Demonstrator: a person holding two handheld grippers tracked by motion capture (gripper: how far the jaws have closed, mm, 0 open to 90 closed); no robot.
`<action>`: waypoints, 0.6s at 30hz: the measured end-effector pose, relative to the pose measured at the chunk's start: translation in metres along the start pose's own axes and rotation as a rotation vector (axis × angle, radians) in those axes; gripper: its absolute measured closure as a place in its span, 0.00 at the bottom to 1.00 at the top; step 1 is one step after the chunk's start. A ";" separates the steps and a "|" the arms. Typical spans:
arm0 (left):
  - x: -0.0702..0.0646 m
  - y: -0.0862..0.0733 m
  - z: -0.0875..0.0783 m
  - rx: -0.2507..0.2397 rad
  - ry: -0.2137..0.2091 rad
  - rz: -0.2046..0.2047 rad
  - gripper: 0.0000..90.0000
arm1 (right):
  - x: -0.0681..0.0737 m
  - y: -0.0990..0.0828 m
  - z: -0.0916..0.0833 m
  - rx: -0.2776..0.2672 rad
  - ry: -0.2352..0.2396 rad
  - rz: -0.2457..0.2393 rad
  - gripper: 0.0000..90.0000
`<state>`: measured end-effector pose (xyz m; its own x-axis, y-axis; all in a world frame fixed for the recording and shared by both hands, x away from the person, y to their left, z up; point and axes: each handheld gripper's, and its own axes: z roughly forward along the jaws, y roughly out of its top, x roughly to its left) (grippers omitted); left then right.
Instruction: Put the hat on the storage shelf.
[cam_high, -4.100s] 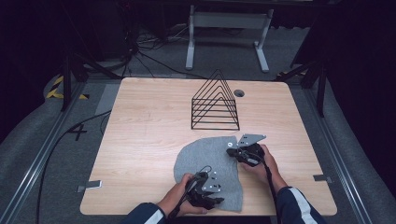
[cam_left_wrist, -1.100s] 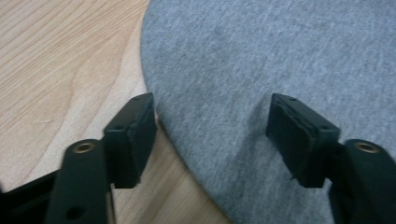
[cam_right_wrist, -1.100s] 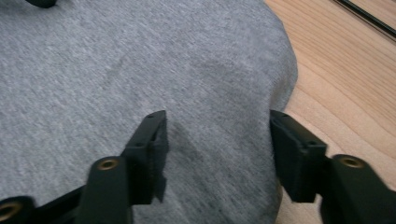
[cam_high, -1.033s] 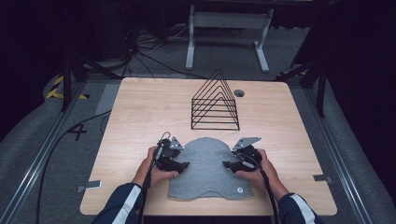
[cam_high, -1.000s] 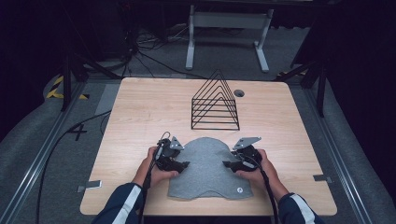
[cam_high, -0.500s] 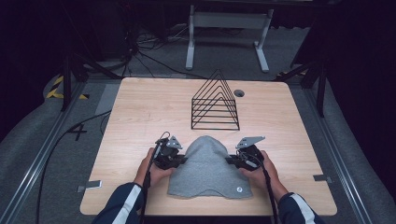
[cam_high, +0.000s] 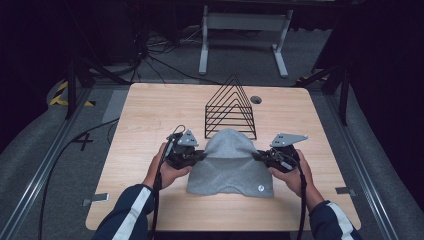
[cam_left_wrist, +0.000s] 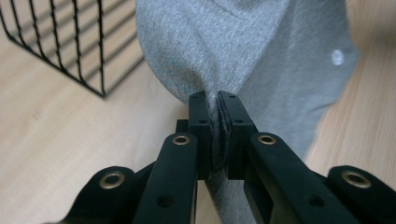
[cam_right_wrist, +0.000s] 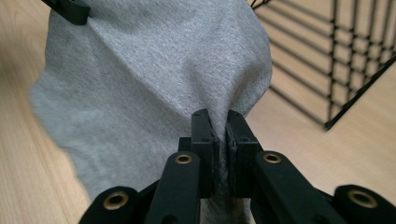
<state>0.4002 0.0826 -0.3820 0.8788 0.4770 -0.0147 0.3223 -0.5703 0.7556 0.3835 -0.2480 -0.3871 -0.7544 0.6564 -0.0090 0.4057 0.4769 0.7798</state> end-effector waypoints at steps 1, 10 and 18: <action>0.001 0.007 -0.004 0.000 0.005 0.013 0.94 | -0.001 0.003 -0.003 -0.005 -0.003 -0.005 0.94; 0.015 0.057 -0.034 -0.058 0.047 0.081 0.95 | -0.016 0.056 -0.036 -0.058 -0.055 -0.081 0.94; 0.029 0.106 -0.059 -0.093 0.095 0.134 0.95 | -0.033 0.093 -0.053 -0.122 -0.085 -0.085 0.94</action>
<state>0.4389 0.0752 -0.2631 0.8728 0.4647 0.1488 0.1668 -0.5707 0.8041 0.4183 -0.2564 -0.2810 -0.7347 0.6664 -0.1270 0.2727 0.4615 0.8442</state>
